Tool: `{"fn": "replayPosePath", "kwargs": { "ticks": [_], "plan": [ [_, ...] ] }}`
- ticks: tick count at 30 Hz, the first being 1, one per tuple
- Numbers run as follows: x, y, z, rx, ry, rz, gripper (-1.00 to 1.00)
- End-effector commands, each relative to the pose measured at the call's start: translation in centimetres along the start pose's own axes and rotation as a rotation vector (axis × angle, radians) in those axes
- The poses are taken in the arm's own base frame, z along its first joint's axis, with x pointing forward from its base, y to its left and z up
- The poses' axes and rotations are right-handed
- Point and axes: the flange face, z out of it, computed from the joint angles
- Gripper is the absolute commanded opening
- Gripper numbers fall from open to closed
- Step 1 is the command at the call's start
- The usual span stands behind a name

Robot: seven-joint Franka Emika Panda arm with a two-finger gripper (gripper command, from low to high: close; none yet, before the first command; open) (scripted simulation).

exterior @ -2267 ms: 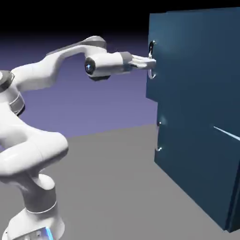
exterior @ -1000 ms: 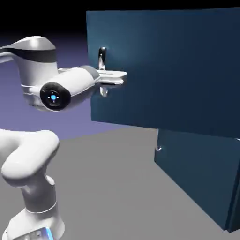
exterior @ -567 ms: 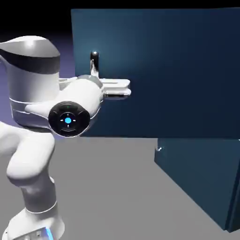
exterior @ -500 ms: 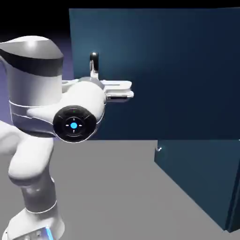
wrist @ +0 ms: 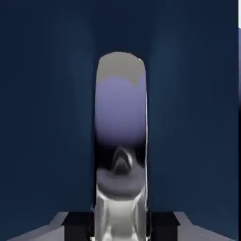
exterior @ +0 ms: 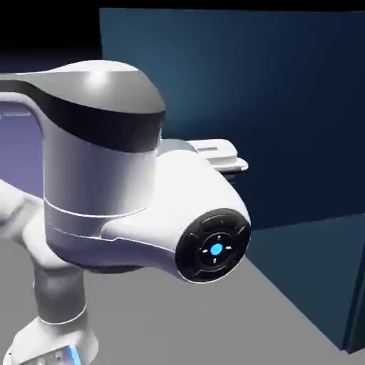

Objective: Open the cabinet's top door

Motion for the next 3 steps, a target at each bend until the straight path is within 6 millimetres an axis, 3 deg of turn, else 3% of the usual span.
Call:
{"fn": "replayPosePath", "kwargs": {
  "ticks": [1, 3],
  "plan": [
    [-0.1, -0.2, -0.6, -0.010, 0.010, 0.000, -1.00],
    [-0.4, -0.4, -1.9, -0.029, 0.029, 0.000, -1.00]
  ]
}}
